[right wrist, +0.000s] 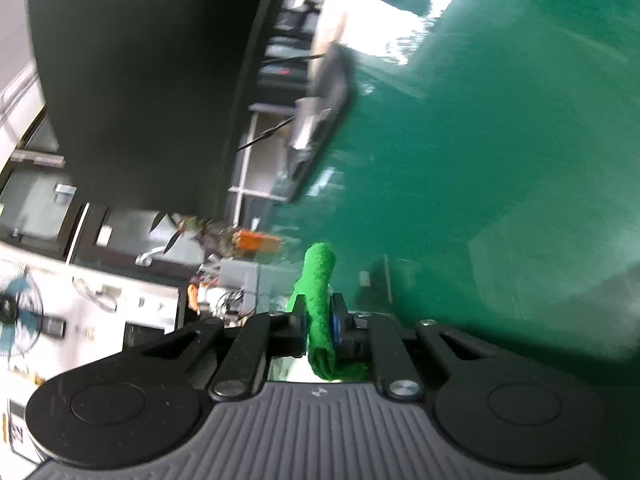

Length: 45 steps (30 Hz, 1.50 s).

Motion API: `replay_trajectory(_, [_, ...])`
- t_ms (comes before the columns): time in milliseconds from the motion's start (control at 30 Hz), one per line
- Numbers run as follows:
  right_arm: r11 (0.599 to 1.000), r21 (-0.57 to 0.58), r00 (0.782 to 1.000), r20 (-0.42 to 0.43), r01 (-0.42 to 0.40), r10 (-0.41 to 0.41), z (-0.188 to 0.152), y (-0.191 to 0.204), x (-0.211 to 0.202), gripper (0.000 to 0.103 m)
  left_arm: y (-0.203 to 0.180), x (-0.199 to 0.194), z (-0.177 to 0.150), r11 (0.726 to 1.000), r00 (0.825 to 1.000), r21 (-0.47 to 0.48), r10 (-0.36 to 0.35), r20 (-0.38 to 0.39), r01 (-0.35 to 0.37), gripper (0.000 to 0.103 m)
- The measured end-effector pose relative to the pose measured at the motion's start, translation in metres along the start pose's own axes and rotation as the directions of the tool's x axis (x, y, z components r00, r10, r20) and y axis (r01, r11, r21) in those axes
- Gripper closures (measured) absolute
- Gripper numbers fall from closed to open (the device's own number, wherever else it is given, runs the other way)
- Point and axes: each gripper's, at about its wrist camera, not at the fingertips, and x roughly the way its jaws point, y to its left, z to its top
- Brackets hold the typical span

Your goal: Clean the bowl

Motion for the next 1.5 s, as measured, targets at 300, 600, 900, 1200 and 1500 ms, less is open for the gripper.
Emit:
replay_trajectory(300, [0.999,0.02,0.999,0.006,0.046,-0.046,0.0,-0.01,-0.014,0.091,-0.002,0.002,0.003,1.0,1.0,0.023,0.007,-0.002,-0.007,0.053])
replay_trajectory(600, [0.997,-0.014,0.997,0.009,0.077,-0.077,0.001,-0.002,0.0,0.089,-0.008,0.002,0.004,0.998,0.999,0.059,0.039,-0.007,-0.038,0.051])
replay_trajectory(900, [0.997,-0.01,0.997,0.01,0.074,-0.074,0.003,-0.002,0.0,0.09,-0.01,0.003,0.005,0.997,0.999,0.067,0.047,-0.007,-0.047,0.049])
replay_trajectory(1200, [0.995,-0.024,0.995,0.027,0.096,-0.096,-0.002,-0.005,-0.014,0.089,-0.006,0.006,0.005,0.996,0.998,0.068,0.056,-0.007,-0.056,0.036])
replay_trajectory(1500, [0.997,0.053,0.996,0.068,0.062,-0.065,-0.019,-0.025,-0.06,0.09,0.002,0.01,0.015,0.993,0.996,0.076,0.093,0.012,-0.094,0.025])
